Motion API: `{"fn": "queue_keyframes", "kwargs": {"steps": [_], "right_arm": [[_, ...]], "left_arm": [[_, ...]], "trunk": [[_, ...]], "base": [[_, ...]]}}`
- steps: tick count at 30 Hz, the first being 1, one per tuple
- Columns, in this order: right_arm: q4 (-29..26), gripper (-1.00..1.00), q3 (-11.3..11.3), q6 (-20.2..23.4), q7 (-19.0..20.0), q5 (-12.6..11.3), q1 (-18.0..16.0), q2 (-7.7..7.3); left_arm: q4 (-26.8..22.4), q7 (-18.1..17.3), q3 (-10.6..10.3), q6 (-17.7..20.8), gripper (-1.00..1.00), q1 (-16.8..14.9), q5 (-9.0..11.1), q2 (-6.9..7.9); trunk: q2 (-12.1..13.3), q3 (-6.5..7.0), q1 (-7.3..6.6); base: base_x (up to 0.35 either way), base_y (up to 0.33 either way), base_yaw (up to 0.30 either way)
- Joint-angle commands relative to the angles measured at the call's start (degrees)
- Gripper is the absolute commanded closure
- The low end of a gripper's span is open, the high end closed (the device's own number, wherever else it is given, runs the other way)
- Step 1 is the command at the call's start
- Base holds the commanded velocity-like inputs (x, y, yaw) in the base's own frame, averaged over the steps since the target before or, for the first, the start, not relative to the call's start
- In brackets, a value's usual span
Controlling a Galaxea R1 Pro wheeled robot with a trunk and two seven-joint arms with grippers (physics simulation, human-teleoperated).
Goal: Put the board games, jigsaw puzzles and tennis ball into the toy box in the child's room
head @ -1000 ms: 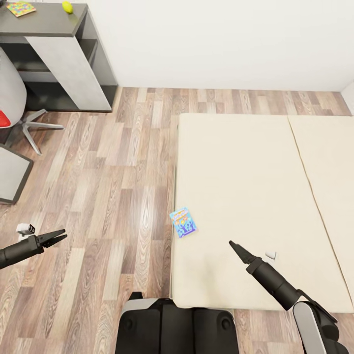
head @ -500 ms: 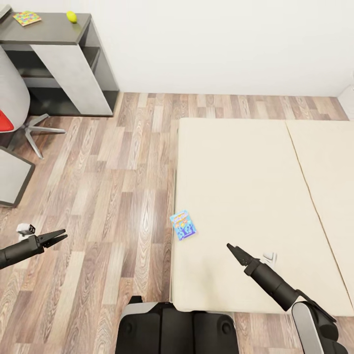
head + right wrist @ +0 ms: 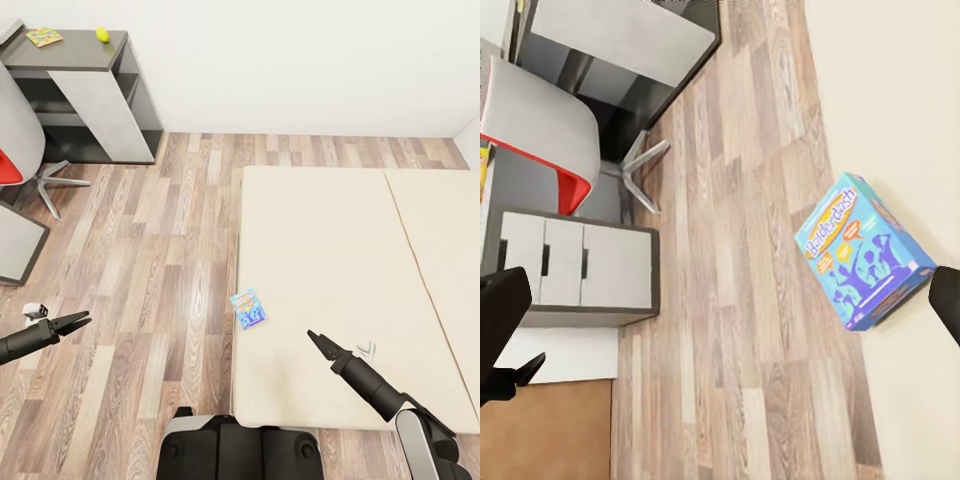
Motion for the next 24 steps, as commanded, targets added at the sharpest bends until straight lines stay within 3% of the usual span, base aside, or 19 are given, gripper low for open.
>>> {"fn": "queue_keyframes", "kwargs": {"steps": [1,24], "right_arm": [[0.0,-1.00,-0.1,0.4,0.1,-0.3,0.0,0.03],[0.0,-1.00,-0.1,0.4,0.1,-0.3,0.0,0.13]], "left_arm": [[0.0,-0.2,-0.5,0.6,-1.00,0.0,0.5,0.04],[0.0,-0.2,-0.5,0.6,-1.00,0.0,0.5,0.04]], "trunk": [[-0.1,0.03,0.04],[-0.1,2.20,0.04]], "base": [[0.000,0.000,0.000],[0.000,0.000,0.000]]}}
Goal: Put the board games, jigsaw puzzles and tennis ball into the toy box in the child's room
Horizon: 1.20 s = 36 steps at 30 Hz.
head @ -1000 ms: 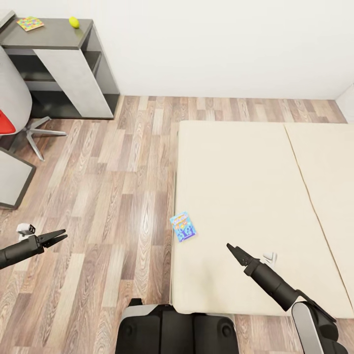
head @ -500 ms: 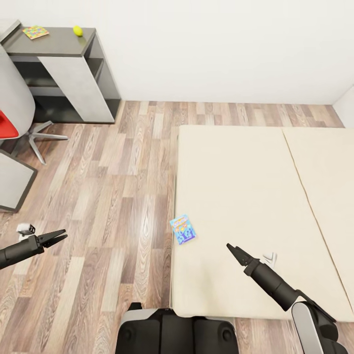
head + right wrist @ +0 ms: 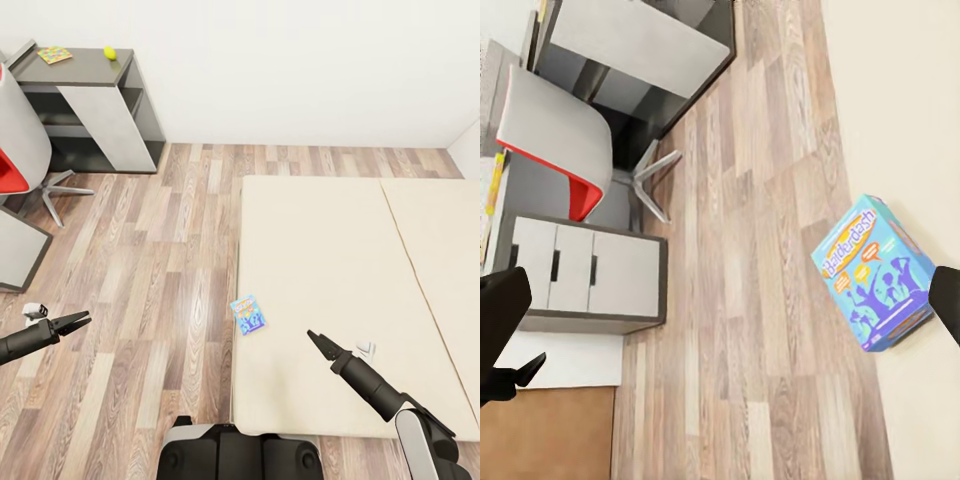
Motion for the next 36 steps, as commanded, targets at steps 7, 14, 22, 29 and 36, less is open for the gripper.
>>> {"fn": "queue_keyframes", "kwargs": {"steps": [7,14,22,29,36], "right_arm": [[0.0,-1.00,-0.1,0.4,0.1,-0.3,0.0,0.00],[0.0,-1.00,-0.1,0.4,0.1,-0.3,0.0,0.08],[0.2,-1.00,-0.1,0.4,0.1,-0.3,0.0,0.03],[0.3,-1.00,-0.1,0.4,0.1,-0.3,0.0,0.06],[0.3,-1.00,-0.1,0.4,0.1,-0.3,0.0,0.08]], "left_arm": [[0.0,-0.2,-0.5,0.6,-1.00,0.0,0.5,0.04],[0.0,-0.2,-0.6,0.7,-1.00,0.0,0.6,0.04],[0.0,-0.2,-0.6,0.7,-1.00,0.0,0.6,0.03],[0.0,-0.2,-0.6,0.7,-1.00,0.0,0.6,0.00],[0.0,-0.2,-0.5,0.6,-1.00,0.0,0.5,0.02]], "trunk": [[-0.1,0.60,0.04],[-0.1,1.26,0.04],[-0.1,2.01,0.04],[-0.1,2.67,0.04],[-0.1,3.33,0.04]], "base": [[0.000,0.000,0.000],[0.000,0.000,0.000],[0.000,0.000,0.000],[0.000,0.000,0.000],[0.000,0.000,0.000]]}}
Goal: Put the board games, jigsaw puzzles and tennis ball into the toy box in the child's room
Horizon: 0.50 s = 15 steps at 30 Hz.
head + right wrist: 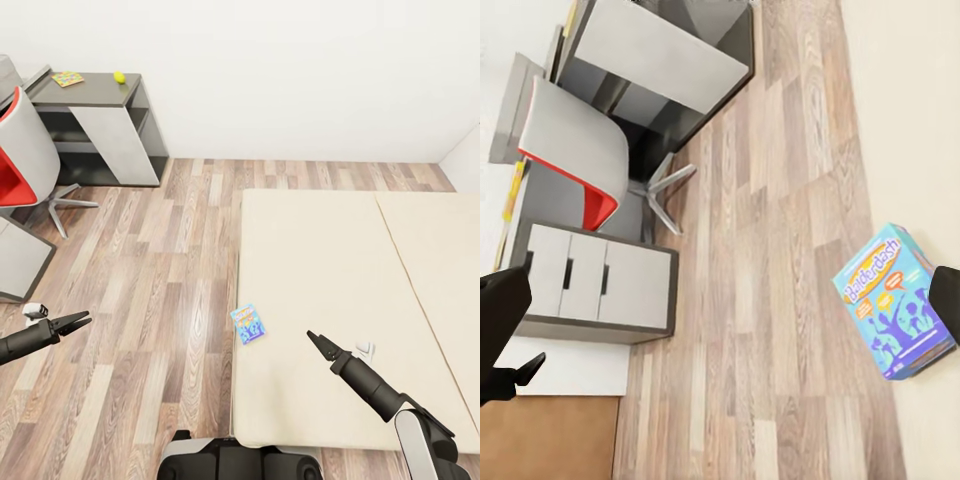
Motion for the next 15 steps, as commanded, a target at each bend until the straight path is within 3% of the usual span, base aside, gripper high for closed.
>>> {"fn": "queue_keyframes", "kwargs": {"steps": [1,15], "right_arm": [[0.0,-1.00,-0.1,0.4,0.1,-0.3,0.0,0.05],[0.0,-1.00,-0.1,0.4,0.1,-0.3,0.0,0.11]], "left_arm": [[0.0,-0.2,-0.5,0.6,-1.00,0.0,0.5,0.01],[0.0,-0.2,-0.5,0.6,-1.00,0.0,0.5,0.01]], "trunk": [[-0.1,0.03,0.03],[-0.1,1.35,0.03]], "base": [[0.000,0.000,0.000],[0.000,0.000,0.000]]}}
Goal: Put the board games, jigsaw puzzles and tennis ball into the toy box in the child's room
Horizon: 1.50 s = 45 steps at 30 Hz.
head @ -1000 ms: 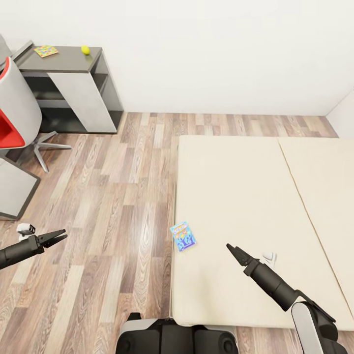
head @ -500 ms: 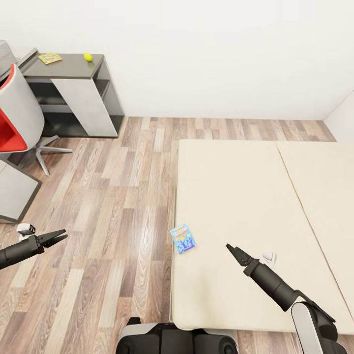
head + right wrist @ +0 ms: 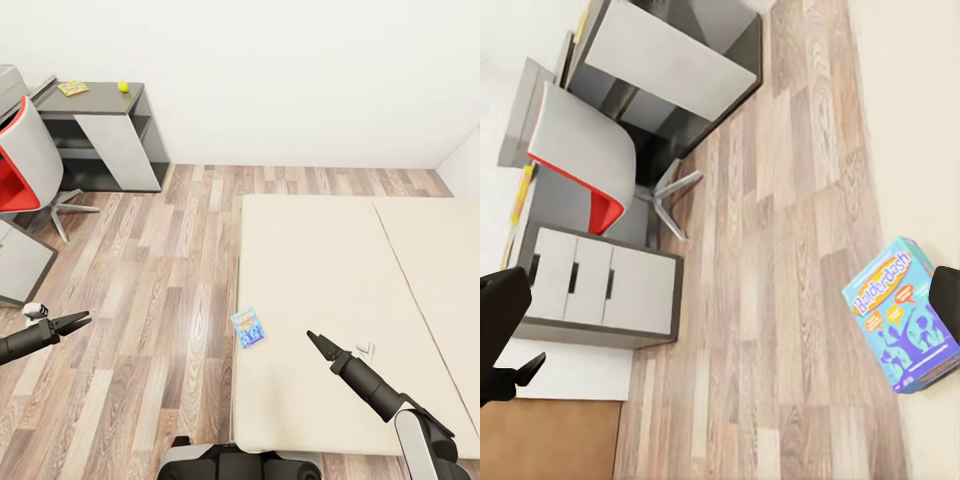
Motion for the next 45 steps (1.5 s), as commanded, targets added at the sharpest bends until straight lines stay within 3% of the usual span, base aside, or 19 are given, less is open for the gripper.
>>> {"fn": "queue_keyframes", "kwargs": {"steps": [1,45], "right_arm": [[0.0,-1.00,-0.1,0.4,0.1,-0.3,0.0,0.06],[0.6,-1.00,0.0,-1.7,0.0,-0.3,0.0,0.09]], "left_arm": [[0.0,-0.2,-0.5,0.6,-1.00,0.0,0.5,0.03],[0.0,-0.2,-0.5,0.7,-1.00,0.0,0.5,0.00]], "trunk": [[-0.1,0.03,0.03],[-0.1,4.18,0.03]], "base": [[0.000,0.000,0.000],[0.000,0.000,0.000]]}}
